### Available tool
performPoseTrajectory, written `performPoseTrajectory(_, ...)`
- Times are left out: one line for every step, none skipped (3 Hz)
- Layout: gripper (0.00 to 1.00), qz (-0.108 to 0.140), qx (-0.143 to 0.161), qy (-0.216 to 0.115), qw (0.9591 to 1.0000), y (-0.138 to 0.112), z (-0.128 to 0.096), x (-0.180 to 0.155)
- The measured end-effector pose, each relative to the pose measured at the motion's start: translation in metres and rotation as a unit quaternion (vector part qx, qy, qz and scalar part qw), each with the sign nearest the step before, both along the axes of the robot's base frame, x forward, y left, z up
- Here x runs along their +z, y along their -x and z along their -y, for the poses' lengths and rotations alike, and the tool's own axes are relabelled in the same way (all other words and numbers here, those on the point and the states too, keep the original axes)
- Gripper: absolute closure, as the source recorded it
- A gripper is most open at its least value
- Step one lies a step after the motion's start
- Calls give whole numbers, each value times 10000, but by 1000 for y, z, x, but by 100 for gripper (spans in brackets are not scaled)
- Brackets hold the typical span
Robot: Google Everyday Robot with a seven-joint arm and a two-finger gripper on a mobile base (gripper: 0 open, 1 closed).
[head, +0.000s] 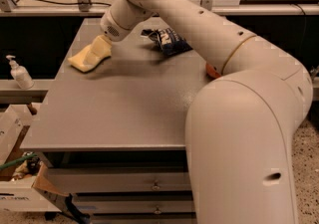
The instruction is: Pick sponge
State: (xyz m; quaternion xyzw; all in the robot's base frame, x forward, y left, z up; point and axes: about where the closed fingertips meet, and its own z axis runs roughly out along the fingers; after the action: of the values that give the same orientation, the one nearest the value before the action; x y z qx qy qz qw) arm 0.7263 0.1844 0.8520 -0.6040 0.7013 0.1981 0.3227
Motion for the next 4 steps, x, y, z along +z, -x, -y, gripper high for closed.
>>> performPoseTrajectory(17, -137, -104, 84, 9998, -4, -4, -18)
performPoseTrajectory(41, -220, -193, 149, 9995, -5, -3, -27)
performPoseTrajectory(64, -226, -251, 197, 9992, -5, 3, -26)
performPoseTrajectory(87, -195, -194, 195, 9994, 4, 11, -13)
